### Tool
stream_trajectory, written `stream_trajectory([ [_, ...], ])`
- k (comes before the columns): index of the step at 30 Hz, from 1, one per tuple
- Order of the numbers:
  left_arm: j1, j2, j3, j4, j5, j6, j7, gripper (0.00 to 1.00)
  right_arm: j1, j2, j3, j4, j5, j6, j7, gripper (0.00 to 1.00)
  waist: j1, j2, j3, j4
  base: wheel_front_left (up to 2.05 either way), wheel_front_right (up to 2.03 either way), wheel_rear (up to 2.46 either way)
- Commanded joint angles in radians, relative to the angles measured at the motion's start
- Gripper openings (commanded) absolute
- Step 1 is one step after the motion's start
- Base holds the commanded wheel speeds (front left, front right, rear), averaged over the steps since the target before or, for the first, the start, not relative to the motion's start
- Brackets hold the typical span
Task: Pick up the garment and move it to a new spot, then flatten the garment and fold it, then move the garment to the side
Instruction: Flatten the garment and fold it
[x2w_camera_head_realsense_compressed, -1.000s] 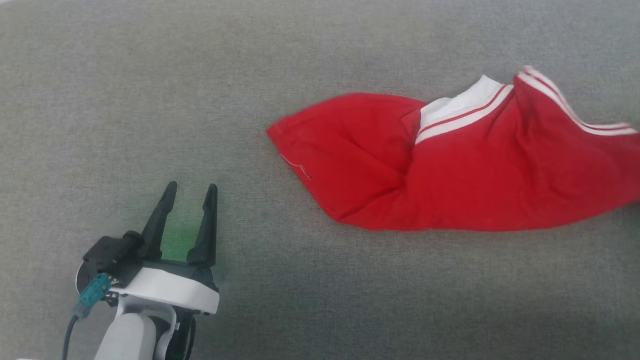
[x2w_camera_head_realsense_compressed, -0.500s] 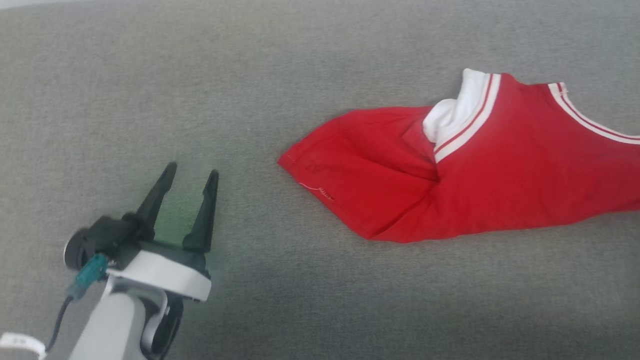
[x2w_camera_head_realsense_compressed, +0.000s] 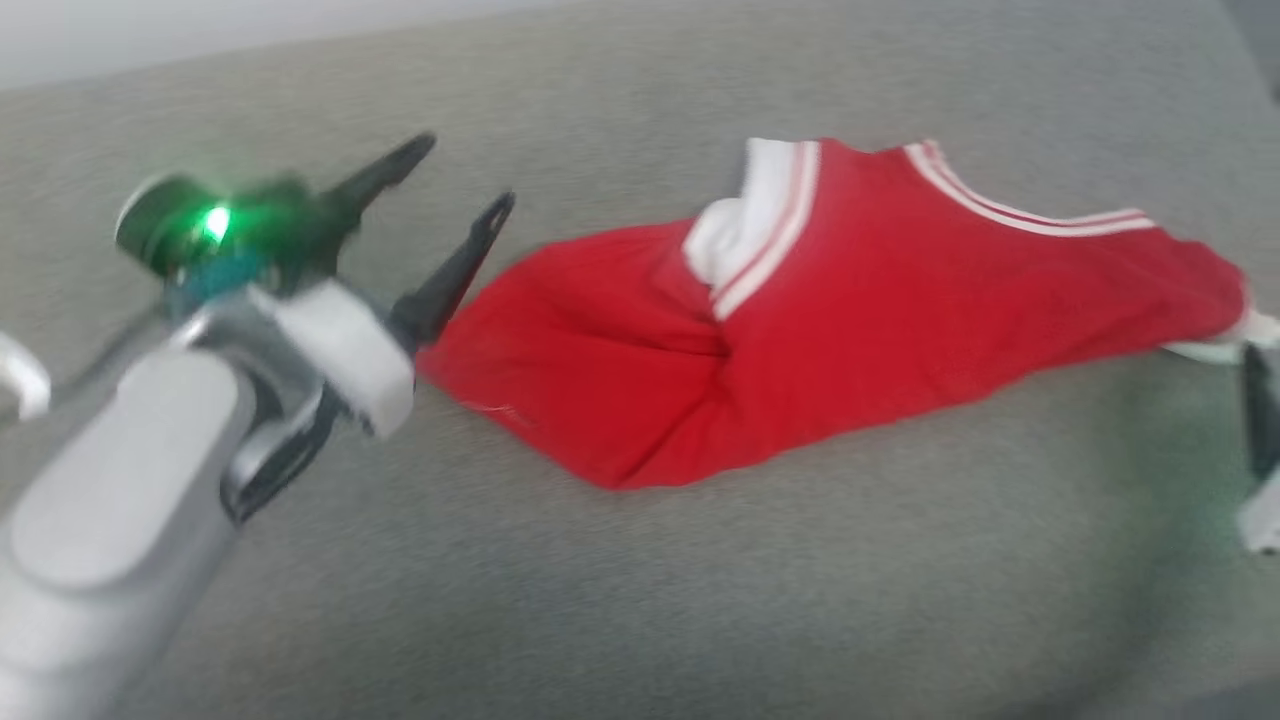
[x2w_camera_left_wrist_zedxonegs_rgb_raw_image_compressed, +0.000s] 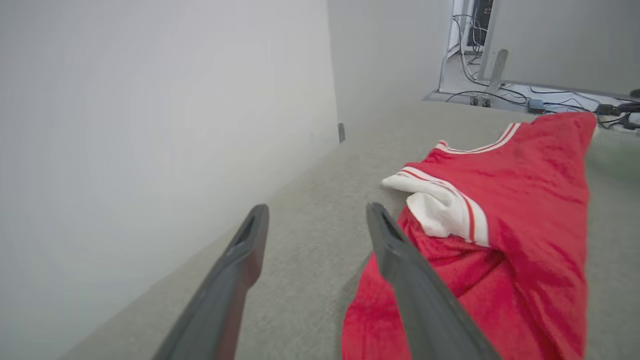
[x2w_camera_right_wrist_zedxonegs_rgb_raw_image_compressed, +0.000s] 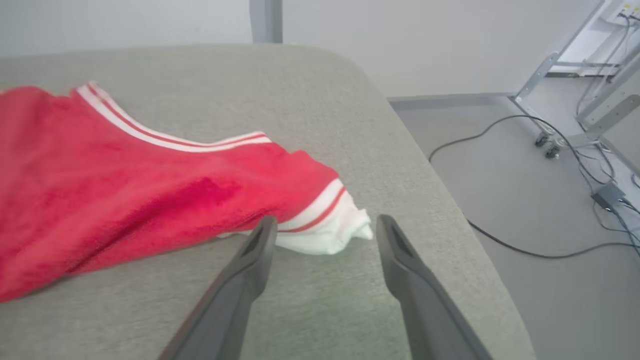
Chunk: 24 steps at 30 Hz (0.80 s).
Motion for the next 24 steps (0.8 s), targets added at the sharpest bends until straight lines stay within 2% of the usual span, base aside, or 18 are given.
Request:
stream_trajectory([
  [1, -0.083, 0.015, -0.062, 0.016, -0.089, -0.002, 0.064, 1.0, 0.005, 0.035, 0.024, -0.044, 0.01, -0.001, -0.022, 1.0, 0.0, 0.0, 0.012, -0.096, 0.0, 0.0, 0.0],
  [3, -0.175, 0.034, -0.141, 0.043, -0.177, -0.002, 0.159, 1.0, 0.008, 0.07, 0.051, -0.076, 0.019, -0.001, -0.035, 1.0, 0.0, 0.0, 0.028, -0.137, 0.0, 0.0, 0.0],
  [6, -0.284, 0.024, -0.252, 0.105, -0.351, -0.002, 0.363, 1.0, 0.011, 0.11, 0.081, -0.099, 0.026, -0.001, -0.047, 1.0, 0.0, 0.0, 0.047, -0.188, 0.0, 0.0, 0.0],
  [8, -0.366, 0.01, -0.285, 0.162, -0.46, -0.001, 0.482, 1.0, 0.014, 0.124, 0.097, -0.106, 0.034, -0.001, -0.053, 1.0, 0.0, 0.0, 0.065, -0.214, 0.0, 0.0, 0.0],
  [9, -0.366, 0.01, -0.285, 0.162, -0.46, -0.001, 0.482, 1.0, 0.014, 0.124, 0.097, -0.106, 0.034, -0.001, -0.053, 1.0, 0.0, 0.0, 0.065, -0.214, 0.0, 0.0, 0.0],
  [11, -0.446, -0.021, -0.332, 0.247, -0.582, -0.002, 0.647, 1.0, 0.0, 0.143, 0.119, -0.099, 0.039, -0.001, -0.064, 1.0, 0.0, 0.0, 0.094, -0.258, 0.0, 0.0, 0.0],
  [12, -0.469, -0.036, -0.334, 0.28, -0.621, -0.002, 0.688, 1.0, -0.007, 0.146, 0.122, -0.094, 0.039, -0.001, -0.069, 1.0, 0.0, 0.0, 0.101, -0.271, 0.0, 0.0, 0.0],
  [18, -0.567, -0.071, -0.36, 0.431, -0.709, -0.002, 0.828, 1.0, -0.037, 0.185, 0.187, -0.083, 0.039, -0.001, -0.092, 1.0, 0.0, 0.0, 0.146, -0.354, 0.0, 0.0, 0.0],
  [24, -0.61, -0.097, -0.379, 0.533, -0.731, -0.002, 0.872, 1.0, -0.06, 0.2, 0.241, -0.052, 0.051, -0.001, -0.115, 1.0, 0.0, 0.0, 0.173, -0.398, 0.0, 0.0, 0.0],
])
